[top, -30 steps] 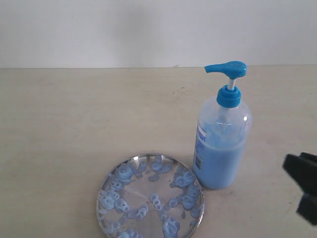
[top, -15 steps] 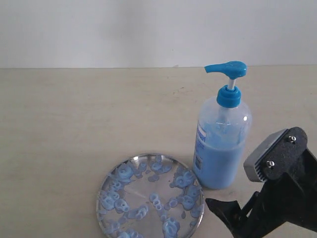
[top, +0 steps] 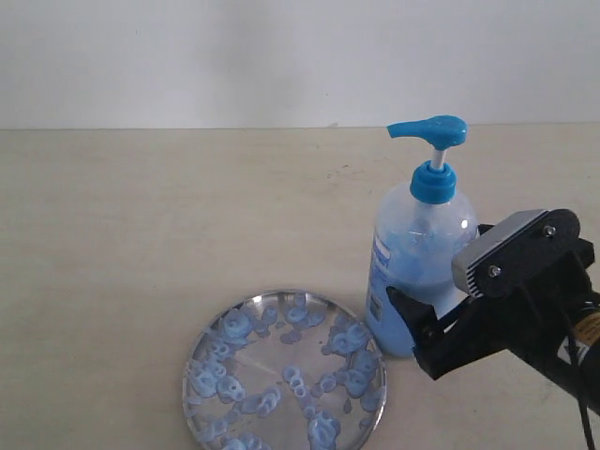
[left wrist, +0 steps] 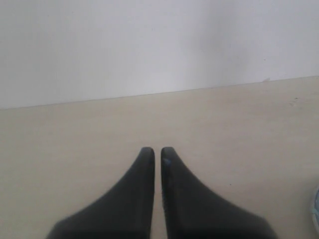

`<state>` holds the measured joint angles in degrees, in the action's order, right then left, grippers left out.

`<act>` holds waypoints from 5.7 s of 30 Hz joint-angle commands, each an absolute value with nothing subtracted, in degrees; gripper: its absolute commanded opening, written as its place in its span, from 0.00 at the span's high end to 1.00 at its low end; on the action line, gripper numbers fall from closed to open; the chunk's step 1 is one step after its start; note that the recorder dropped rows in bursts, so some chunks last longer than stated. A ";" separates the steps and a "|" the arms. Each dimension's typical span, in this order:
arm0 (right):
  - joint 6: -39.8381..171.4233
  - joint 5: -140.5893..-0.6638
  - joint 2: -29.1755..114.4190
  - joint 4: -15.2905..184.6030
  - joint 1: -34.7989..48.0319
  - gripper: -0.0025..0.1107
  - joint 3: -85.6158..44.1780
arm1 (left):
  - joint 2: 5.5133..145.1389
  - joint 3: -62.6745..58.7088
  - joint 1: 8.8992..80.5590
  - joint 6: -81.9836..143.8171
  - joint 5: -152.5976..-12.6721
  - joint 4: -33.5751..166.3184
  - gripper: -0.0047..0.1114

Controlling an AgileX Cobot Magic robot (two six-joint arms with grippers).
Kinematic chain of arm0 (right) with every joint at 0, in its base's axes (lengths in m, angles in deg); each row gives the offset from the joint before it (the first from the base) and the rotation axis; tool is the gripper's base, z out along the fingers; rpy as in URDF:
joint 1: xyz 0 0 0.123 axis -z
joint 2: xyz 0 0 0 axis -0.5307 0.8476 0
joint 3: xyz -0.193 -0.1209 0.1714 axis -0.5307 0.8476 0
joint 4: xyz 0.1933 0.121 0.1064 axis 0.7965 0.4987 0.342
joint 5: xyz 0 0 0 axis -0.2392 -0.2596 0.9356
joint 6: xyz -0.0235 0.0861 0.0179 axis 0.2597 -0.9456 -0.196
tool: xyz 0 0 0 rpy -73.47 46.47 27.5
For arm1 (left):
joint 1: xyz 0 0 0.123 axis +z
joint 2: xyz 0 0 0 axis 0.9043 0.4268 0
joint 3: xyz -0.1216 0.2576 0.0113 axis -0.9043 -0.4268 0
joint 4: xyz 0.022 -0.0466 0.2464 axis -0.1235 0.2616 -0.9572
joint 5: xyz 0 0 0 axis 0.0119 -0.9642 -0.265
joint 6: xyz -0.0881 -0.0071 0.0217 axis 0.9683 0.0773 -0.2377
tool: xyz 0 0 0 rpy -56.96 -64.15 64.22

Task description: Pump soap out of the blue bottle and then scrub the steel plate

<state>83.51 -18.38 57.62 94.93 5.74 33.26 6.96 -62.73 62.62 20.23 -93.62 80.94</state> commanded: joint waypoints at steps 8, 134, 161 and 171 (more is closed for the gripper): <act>81.70 -10.05 69.67 92.97 5.58 0.05 27.81 | 7.03 -62.67 62.75 20.12 -92.91 81.44 0.92; 93.55 -19.88 73.54 90.12 5.58 0.97 22.17 | 98.58 0.97 33.62 -61.83 -129.37 157.87 0.92; 93.45 -19.76 73.54 90.29 5.58 0.97 22.17 | 97.56 -2.26 33.53 -55.65 -127.02 147.94 0.92; 91.72 -19.67 73.54 90.29 5.58 0.97 22.17 | 100.48 -2.26 33.53 -55.45 -127.02 147.87 0.92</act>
